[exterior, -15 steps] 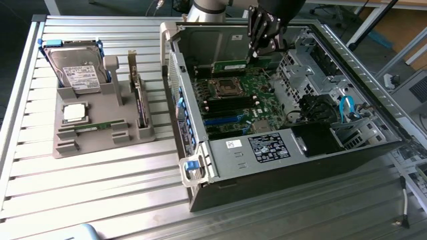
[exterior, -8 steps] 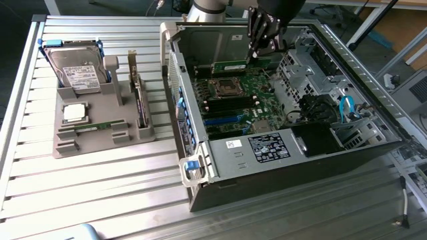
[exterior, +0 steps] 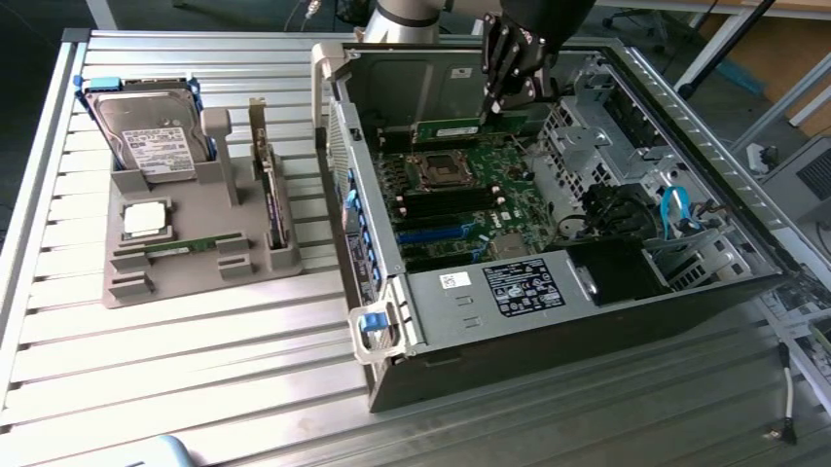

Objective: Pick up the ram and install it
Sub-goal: 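Insert the ram into the slot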

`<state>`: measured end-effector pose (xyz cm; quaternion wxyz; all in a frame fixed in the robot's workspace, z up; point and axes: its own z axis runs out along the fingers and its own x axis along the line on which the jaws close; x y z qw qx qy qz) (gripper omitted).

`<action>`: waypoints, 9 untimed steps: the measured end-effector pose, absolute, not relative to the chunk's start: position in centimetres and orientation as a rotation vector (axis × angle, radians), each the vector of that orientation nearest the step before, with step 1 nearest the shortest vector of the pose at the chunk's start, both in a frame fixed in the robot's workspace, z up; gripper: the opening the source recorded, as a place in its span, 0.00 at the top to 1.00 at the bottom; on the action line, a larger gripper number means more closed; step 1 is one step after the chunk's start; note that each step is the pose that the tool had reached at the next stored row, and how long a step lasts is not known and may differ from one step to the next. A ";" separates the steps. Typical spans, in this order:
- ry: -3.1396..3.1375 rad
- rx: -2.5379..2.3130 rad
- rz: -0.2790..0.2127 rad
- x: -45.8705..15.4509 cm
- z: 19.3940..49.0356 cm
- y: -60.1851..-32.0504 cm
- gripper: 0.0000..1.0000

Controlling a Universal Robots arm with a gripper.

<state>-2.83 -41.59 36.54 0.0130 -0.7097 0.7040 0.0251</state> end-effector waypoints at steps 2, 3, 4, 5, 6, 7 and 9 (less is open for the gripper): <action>2.193 -2.211 0.078 -2.8 36.5 -41.6 0.88; 2.193 -2.211 0.078 -2.8 36.5 -41.6 0.88; 2.193 -2.211 0.079 -2.8 36.5 -41.6 0.88; 2.193 -2.211 0.078 -2.8 36.4 -41.6 0.88; 2.193 -2.211 0.078 -2.8 36.4 -41.6 0.88; 2.193 -2.211 0.078 -2.8 36.3 -41.6 0.88; 2.193 -2.211 0.078 -2.8 36.1 -41.6 0.88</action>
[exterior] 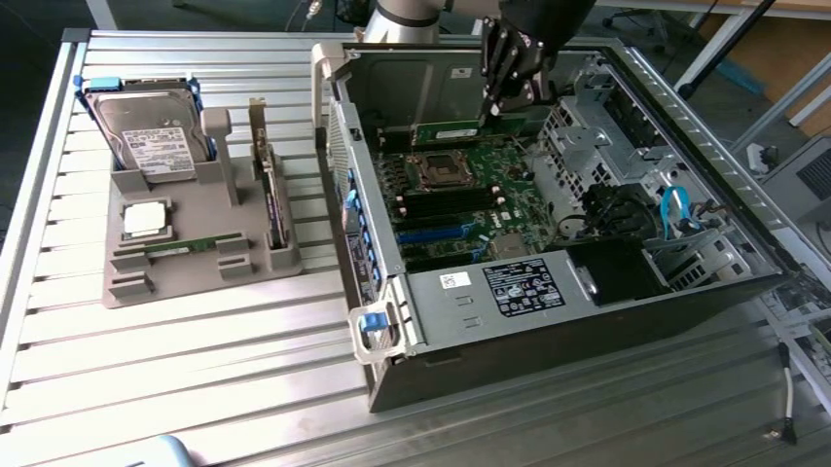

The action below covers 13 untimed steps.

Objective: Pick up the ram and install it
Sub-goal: 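Insert the ram into the slot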

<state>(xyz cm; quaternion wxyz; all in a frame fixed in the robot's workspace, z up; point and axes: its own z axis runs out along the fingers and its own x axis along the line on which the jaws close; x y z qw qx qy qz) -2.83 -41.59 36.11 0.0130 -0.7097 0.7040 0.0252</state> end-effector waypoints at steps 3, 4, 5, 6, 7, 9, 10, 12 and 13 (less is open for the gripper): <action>2.193 -2.211 0.078 -2.8 35.8 -41.6 0.88; 2.193 -2.211 0.078 -2.8 35.7 -41.6 0.88; 2.193 -2.211 0.078 -2.8 35.5 -41.6 0.88; 2.193 -2.211 0.078 -2.8 35.4 -41.6 0.88; 2.193 -2.211 0.078 -2.8 35.3 -41.6 0.88; 2.193 -2.211 0.078 -2.8 35.0 -41.6 0.88; 2.193 -2.211 0.078 -2.8 34.8 -41.6 0.88; 2.193 -2.211 0.078 -2.8 34.5 -41.6 0.88; 2.193 -2.211 0.078 -2.8 34.4 -41.6 0.88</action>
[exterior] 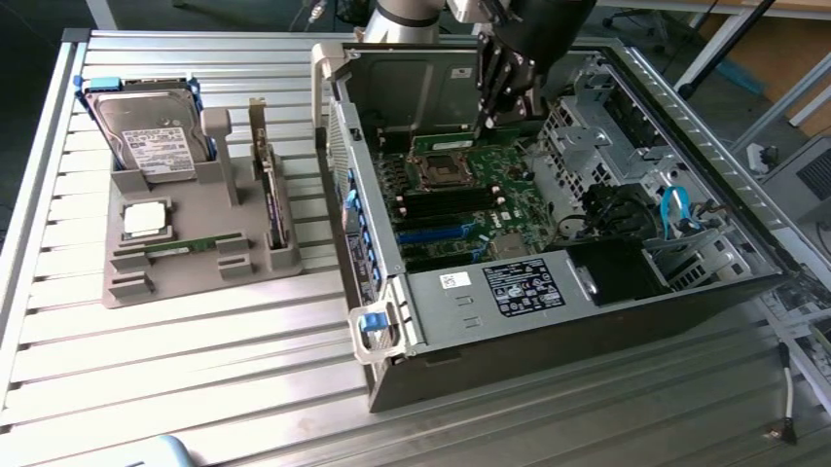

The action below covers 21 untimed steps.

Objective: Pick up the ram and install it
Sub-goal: 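Insert the ram into the slot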

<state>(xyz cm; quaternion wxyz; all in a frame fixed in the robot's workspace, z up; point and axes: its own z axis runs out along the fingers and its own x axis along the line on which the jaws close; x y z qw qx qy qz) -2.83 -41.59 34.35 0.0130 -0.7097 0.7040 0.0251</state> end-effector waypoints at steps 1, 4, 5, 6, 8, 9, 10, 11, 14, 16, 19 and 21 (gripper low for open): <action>2.193 -2.211 0.078 -2.8 34.2 -41.6 0.88; 2.193 -2.211 0.078 -2.8 33.6 -41.6 0.88; 2.193 -2.211 0.078 -2.8 33.4 -41.6 0.88; 2.193 -2.211 0.078 -2.8 33.2 -41.6 0.88; 2.193 -2.211 0.078 -2.8 32.9 -41.6 0.88; 2.194 -2.211 0.078 -2.8 32.8 -41.6 0.88; 2.194 -2.211 0.078 -2.8 32.7 -41.6 0.88; 2.194 -2.211 0.078 -2.8 32.5 -41.6 0.88; 2.193 -2.211 0.078 -2.8 32.0 -41.6 0.88; 2.193 -2.211 0.078 -2.8 31.4 -41.6 0.88; 2.193 -2.211 0.078 -2.8 30.9 -41.6 0.88; 2.193 -2.211 0.078 -2.8 30.6 -41.6 0.88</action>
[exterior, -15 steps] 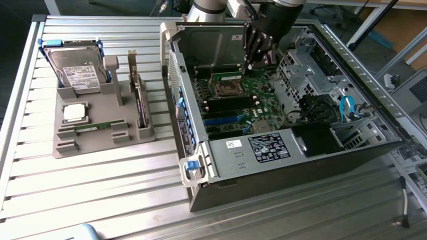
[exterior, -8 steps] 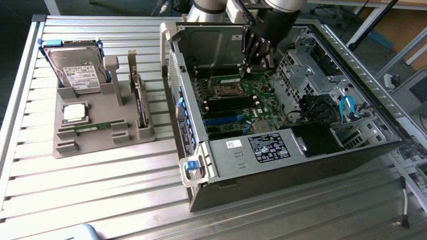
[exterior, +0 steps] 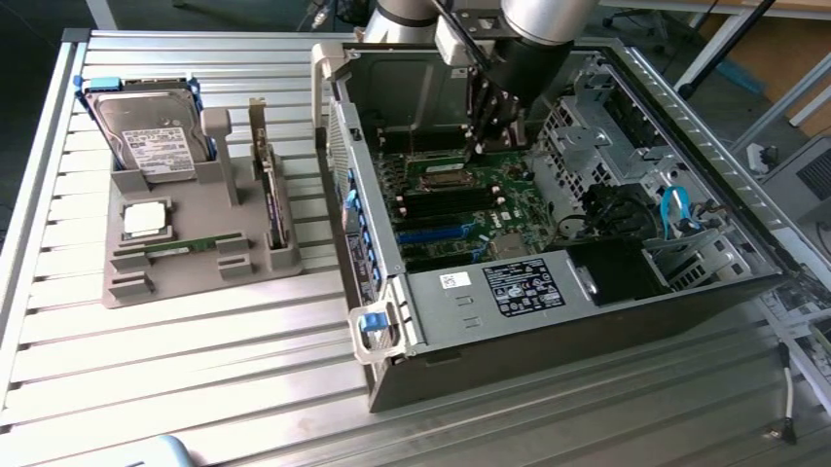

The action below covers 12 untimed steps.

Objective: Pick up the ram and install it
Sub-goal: 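Insert the ram into the slot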

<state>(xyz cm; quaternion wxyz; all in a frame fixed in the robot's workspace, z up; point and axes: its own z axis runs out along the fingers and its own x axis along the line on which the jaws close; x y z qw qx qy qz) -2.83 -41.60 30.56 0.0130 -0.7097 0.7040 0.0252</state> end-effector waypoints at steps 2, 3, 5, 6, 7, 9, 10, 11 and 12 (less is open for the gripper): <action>2.194 -2.211 0.078 -2.8 30.3 -41.6 0.88; 2.193 -2.211 0.079 -2.8 30.1 -41.6 0.88; 2.194 -2.211 0.079 -2.8 29.9 -41.6 0.88; 2.193 -2.211 0.079 -2.8 29.7 -41.6 0.88; 2.193 -2.211 0.079 -2.8 29.6 -41.6 0.88; 2.194 -2.211 0.078 -2.8 29.4 -41.6 0.88; 2.194 -2.211 0.079 -2.8 29.3 -41.6 0.88; 2.194 -2.211 0.079 -2.8 29.2 -41.6 0.88; 2.194 -2.211 0.078 -2.8 29.1 -41.6 0.88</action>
